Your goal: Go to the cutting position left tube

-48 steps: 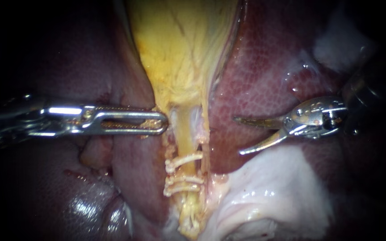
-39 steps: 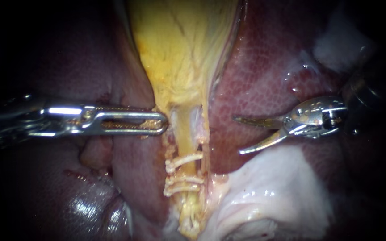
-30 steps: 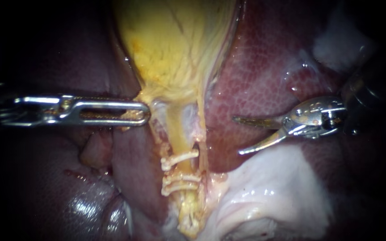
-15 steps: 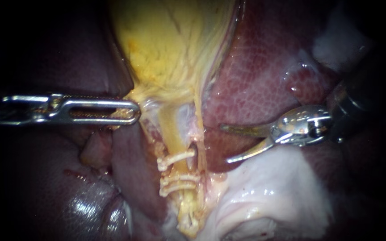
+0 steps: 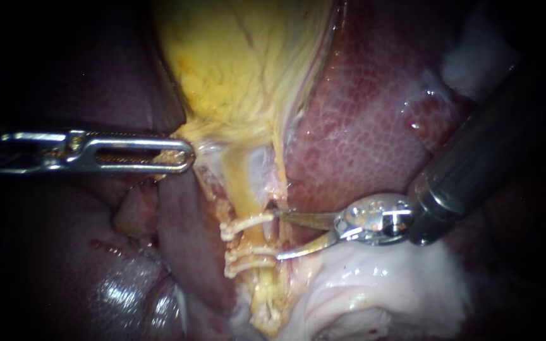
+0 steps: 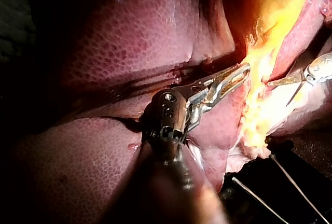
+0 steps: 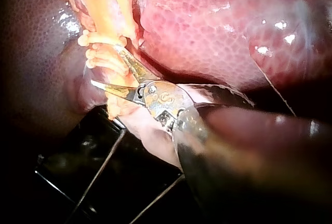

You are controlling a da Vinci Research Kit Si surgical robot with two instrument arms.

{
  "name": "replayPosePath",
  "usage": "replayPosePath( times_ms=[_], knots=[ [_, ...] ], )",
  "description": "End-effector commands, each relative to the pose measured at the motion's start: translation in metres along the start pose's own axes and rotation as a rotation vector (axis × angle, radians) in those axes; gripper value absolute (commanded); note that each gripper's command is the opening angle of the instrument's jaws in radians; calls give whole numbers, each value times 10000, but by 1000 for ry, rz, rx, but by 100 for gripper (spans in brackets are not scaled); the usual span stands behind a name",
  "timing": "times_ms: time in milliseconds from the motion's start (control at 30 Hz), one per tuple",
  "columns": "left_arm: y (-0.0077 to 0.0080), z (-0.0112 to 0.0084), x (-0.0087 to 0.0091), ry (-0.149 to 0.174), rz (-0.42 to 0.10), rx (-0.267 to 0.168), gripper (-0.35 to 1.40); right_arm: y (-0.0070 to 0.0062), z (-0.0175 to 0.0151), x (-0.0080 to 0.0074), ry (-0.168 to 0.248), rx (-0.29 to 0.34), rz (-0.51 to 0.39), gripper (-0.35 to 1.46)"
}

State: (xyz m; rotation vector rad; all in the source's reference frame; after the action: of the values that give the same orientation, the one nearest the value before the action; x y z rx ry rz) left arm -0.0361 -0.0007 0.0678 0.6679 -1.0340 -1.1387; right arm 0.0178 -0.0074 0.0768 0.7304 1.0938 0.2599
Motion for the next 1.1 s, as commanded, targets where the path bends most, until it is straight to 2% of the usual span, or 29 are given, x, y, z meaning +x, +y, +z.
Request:
replayPosePath(
  times_ms=[33, 167, 400, 900, 1000, 1100],
  knots=[
    [0, 0, 0, 0, 0, 0, -35, 1, 0, -4, -7, 5, 0, 143],
    [-1, -1, 0, 0, 0, 1, -35, 3, 7, -15, -21, 14, 18, 143],
    [-2, -2, 0, 0, 0, 0, -35, 11, 20, -21, -26, 30, 25, 143],
    [-5, -2, 0, -1, -1, -2, -35, 26, 37, -14, -22, 17, 48, 143],
    [-5, -1, 0, -1, -1, -2, -35, 27, 40, -12, -18, 41, 58, 143],
    [-4, -1, 0, -1, -1, -1, -35, 26, 42, -11, 6, 83, 80, 143]
  ],
)
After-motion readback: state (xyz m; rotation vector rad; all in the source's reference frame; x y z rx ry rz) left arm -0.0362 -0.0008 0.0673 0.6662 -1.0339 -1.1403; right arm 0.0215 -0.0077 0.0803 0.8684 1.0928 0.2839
